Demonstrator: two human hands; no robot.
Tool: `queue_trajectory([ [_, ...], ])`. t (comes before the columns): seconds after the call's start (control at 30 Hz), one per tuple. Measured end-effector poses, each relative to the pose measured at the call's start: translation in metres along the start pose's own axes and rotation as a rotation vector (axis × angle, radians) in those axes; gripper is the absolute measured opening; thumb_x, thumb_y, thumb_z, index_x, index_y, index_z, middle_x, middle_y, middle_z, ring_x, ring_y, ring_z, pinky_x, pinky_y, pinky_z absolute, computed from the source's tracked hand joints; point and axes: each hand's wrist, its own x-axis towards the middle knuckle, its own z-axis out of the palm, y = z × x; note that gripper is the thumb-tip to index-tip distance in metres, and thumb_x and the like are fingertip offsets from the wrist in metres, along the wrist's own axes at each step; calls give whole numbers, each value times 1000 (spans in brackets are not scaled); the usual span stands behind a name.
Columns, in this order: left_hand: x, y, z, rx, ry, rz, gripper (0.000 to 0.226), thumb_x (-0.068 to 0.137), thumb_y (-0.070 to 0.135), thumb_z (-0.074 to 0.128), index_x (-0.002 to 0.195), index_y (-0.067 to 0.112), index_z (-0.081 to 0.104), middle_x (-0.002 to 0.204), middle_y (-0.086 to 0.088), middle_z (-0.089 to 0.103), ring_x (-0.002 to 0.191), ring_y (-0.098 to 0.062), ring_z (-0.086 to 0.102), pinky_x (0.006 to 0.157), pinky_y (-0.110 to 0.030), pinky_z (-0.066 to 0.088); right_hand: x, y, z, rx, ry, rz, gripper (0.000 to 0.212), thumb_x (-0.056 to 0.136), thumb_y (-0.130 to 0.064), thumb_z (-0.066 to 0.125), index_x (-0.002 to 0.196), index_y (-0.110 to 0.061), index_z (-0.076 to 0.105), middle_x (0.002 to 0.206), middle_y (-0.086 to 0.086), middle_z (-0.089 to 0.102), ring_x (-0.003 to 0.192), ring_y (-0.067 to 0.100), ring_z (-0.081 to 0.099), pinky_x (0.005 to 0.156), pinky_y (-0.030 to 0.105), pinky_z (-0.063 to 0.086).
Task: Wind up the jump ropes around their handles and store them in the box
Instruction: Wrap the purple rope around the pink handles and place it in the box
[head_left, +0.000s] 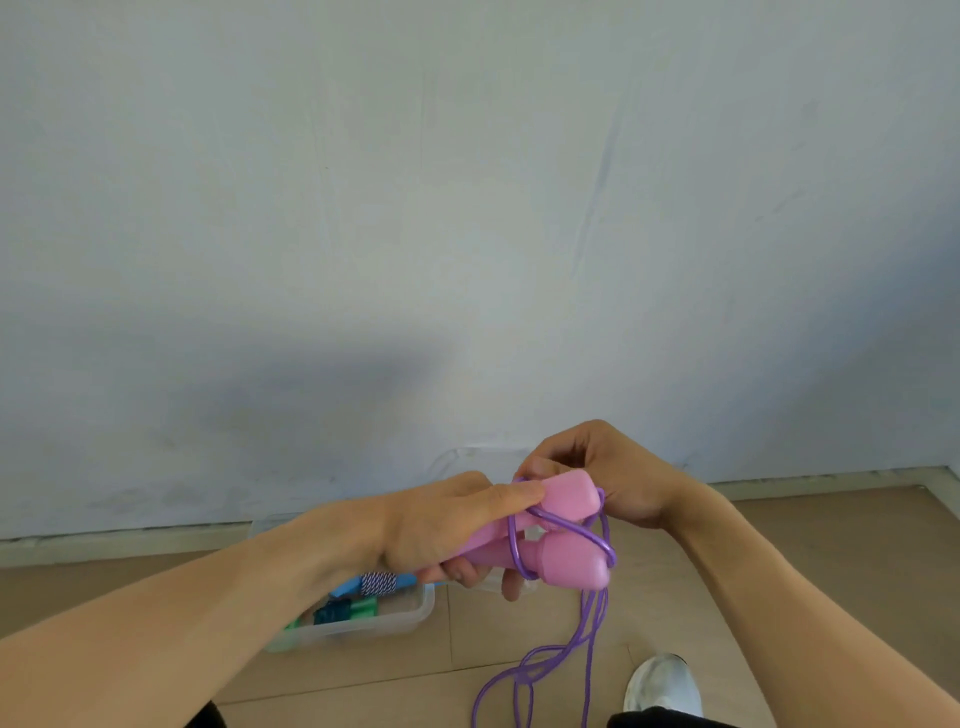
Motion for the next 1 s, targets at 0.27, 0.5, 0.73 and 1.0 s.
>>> queue_trajectory([
  [0.27,22,0,-23,-457,143,16,106,50,89,65,95,-7,70,60,-18,42,30,-21,20,32,-23,21,4,-7,18,40,236,-73,28,75,-18,52,70,10,54,63,14,45,60,22,39,54,29,39],
  [0.5,-3,5,-35,-292,294,-7,85,89,76,19,80,4,64,53,-2,30,36,-11,24,38,-18,24,-1,-15,15,30,219,44,24,98,-24,59,79,-12,69,55,-1,37,49,13,29,49,25,30],
  [0.73,10,6,-29,-4,588,-109,74,94,65,24,67,5,58,48,-3,41,39,-16,28,42,-22,23,-10,-20,37,-245,214,266,28,102,-23,44,90,-13,67,58,0,63,46,14,55,55,23,47],
  [1.0,19,-3,-35,514,786,-199,63,103,53,17,72,13,53,56,0,58,47,-16,50,60,-28,45,-16,-24,68,-318,118,315,29,99,-31,47,76,-14,48,62,5,47,54,14,56,60,30,42],
])
